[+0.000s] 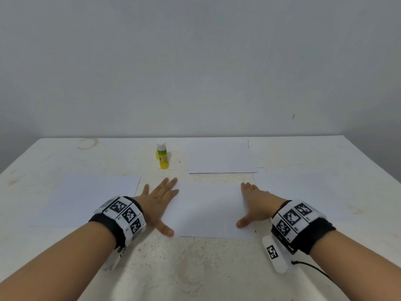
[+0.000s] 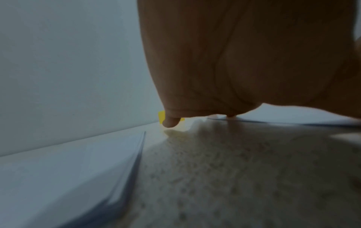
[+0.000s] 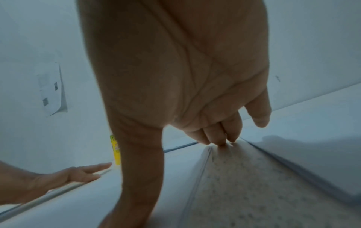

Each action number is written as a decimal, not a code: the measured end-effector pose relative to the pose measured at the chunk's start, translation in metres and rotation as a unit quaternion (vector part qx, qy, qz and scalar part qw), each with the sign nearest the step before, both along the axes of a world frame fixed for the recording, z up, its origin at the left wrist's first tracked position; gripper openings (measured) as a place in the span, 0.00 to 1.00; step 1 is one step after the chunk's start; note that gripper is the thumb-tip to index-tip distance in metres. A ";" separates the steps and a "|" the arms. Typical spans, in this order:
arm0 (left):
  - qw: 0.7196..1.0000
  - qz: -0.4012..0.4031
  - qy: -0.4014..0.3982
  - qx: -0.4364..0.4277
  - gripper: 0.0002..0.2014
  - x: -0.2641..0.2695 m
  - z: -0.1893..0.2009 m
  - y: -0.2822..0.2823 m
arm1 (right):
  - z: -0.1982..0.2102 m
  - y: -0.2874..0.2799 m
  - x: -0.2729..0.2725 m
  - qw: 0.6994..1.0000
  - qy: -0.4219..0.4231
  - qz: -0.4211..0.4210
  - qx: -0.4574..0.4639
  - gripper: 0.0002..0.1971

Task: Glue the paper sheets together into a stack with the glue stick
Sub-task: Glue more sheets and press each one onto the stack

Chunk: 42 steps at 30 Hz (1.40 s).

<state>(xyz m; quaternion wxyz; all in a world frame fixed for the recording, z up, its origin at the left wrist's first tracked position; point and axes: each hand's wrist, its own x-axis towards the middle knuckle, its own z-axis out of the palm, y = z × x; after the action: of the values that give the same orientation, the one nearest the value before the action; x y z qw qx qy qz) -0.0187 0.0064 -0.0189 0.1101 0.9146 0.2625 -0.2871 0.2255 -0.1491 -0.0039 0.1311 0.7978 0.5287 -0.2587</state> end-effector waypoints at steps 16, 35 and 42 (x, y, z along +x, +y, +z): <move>0.998 0.032 -0.006 -0.049 0.85 -0.002 -0.004 0.003 | 0.006 -0.010 -0.008 0.989 0.080 -0.027 0.118 0.62; 0.998 0.042 -0.004 -0.037 0.86 -0.001 -0.002 -0.002 | 0.009 -0.033 -0.018 0.895 0.257 -0.175 0.320 0.09; 0.998 0.043 0.021 -0.027 0.87 0.002 0.001 -0.003 | 0.058 -0.028 0.013 0.863 0.248 -0.159 0.411 0.10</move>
<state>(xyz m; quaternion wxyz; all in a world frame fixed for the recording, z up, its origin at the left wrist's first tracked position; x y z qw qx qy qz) -0.0164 0.0032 -0.0181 0.1411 0.8930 0.2963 -0.3081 0.2383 -0.1771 0.0538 -0.3868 0.7620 0.4681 -0.2249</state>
